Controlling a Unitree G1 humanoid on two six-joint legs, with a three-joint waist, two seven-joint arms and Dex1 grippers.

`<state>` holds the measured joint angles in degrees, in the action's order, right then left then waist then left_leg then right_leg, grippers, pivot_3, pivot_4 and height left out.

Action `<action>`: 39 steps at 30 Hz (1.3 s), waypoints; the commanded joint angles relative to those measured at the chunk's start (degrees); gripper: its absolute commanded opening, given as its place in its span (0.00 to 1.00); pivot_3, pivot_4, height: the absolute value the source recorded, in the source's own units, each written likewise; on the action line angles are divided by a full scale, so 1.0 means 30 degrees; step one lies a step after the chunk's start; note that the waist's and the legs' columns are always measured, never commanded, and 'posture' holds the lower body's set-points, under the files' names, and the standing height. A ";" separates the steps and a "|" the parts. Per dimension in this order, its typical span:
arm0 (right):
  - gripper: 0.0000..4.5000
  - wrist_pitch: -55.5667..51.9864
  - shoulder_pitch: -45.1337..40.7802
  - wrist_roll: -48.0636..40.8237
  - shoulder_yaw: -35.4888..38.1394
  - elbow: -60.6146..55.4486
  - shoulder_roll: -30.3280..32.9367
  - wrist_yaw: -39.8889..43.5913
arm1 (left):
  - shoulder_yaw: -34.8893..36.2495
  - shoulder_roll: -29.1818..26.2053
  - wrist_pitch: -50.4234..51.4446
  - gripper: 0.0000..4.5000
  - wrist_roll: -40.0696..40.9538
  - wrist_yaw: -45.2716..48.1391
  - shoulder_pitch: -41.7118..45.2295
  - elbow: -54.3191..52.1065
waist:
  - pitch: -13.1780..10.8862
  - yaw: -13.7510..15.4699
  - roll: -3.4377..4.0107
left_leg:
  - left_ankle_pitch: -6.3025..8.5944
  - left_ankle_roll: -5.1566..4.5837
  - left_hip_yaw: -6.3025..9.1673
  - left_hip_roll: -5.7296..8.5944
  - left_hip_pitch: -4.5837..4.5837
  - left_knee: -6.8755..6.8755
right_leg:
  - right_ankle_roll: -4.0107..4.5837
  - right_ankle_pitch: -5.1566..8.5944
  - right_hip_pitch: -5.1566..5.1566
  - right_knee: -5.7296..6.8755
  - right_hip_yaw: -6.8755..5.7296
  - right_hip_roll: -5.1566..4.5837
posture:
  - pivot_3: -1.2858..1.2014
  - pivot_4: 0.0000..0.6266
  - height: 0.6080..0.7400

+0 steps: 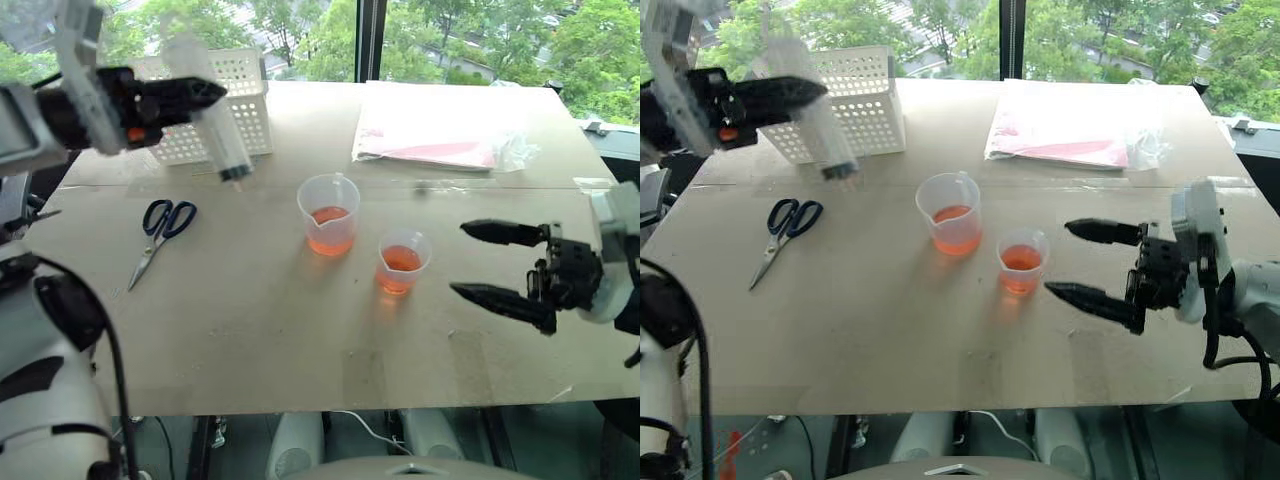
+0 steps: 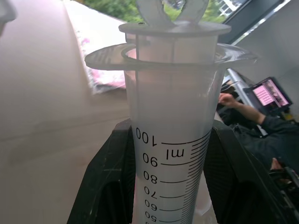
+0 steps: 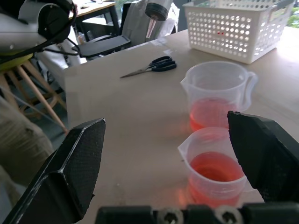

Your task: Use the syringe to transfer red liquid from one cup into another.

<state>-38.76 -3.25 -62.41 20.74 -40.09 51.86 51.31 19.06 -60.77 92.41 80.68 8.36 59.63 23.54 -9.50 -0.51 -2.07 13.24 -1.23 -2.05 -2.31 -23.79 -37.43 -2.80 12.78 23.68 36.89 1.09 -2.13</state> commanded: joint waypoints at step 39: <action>1.00 0.5192 0.4436 0.5851 0.1682 0.4000 -0.0760 0.3743 | 0.3590 0.5849 -0.9010 0.98 -1.3131 0.8485 -1.3434 -1.6799 | 0.0034 0.0150 -0.0036 | -0.0004 0.0000 -0.0067 -0.0034 0.0007 -0.0002 | 0.0029 0.0007 0.0000 0.0000 0.0057 -0.0072 | 0.52 0.24 1.00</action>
<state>-24.67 9.77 -45.75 24.66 -29.44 49.53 61.39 25.75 -44.33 69.97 39.77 33.47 20.90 -20.40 -9.40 -0.06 -2.18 13.23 -1.24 -2.21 -2.39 -23.79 -37.44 -2.54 12.90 23.68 36.86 1.23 -2.34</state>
